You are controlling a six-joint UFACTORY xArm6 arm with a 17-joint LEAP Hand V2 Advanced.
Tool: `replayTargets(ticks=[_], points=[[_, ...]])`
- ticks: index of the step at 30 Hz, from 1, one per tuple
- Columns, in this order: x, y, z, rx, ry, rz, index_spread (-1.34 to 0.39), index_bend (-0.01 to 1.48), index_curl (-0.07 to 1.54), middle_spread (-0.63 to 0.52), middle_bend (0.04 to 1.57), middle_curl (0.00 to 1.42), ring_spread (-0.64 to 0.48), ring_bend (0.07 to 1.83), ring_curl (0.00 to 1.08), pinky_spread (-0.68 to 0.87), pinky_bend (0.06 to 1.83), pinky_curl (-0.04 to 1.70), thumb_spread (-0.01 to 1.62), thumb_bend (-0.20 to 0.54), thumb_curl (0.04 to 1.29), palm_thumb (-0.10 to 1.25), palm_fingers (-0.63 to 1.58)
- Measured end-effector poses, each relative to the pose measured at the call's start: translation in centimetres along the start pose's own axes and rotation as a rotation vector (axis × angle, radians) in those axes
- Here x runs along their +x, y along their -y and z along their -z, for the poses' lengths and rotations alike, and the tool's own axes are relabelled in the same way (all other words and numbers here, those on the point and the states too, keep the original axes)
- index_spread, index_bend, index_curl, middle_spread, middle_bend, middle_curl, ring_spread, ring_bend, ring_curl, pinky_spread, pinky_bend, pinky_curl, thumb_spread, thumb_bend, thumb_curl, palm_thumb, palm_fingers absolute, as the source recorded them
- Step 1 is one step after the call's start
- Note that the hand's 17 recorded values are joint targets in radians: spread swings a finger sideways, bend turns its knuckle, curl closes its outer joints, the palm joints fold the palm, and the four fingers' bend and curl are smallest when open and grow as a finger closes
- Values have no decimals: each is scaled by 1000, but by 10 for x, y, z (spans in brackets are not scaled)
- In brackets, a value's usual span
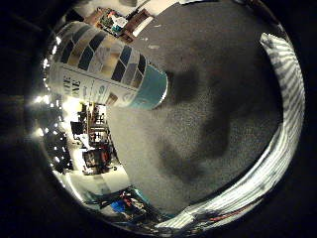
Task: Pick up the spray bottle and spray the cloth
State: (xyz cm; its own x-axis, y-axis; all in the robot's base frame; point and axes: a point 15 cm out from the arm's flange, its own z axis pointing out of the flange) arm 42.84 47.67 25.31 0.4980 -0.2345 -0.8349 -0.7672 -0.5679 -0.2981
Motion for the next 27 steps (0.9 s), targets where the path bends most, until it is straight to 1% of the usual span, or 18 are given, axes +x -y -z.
replayTargets(ticks=[4, 7, 13, 20, 27], points=[[-9, 3, 15, 10, -21, 26, -320, 131, 276, 160, 190, 315, 182, 350, 251, 424, 379, 500, 1067, -24, 347, 580, -55], [-9, 2, 32, 12, -50, 39, -311, 141, 251, 165, 184, 305, 187, 328, 248, 424, 384, 455, 1073, -19, 337, 598, -34], [-25, -5, 65, 34, -62, 50, -300, 151, 245, 163, 188, 300, 189, 313, 251, 419, 397, 405, 1079, -22, 332, 624, -16], [-17, -18, 99, 41, -118, 32, -292, 154, 251, 163, 186, 299, 189, 301, 254, 414, 415, 367, 1077, -22, 337, 634, -10], [-39, -31, 125, 72, -143, 45, -292, 155, 255, 162, 190, 299, 190, 297, 258, 422, 427, 345, 1083, -22, 332, 629, -6]])
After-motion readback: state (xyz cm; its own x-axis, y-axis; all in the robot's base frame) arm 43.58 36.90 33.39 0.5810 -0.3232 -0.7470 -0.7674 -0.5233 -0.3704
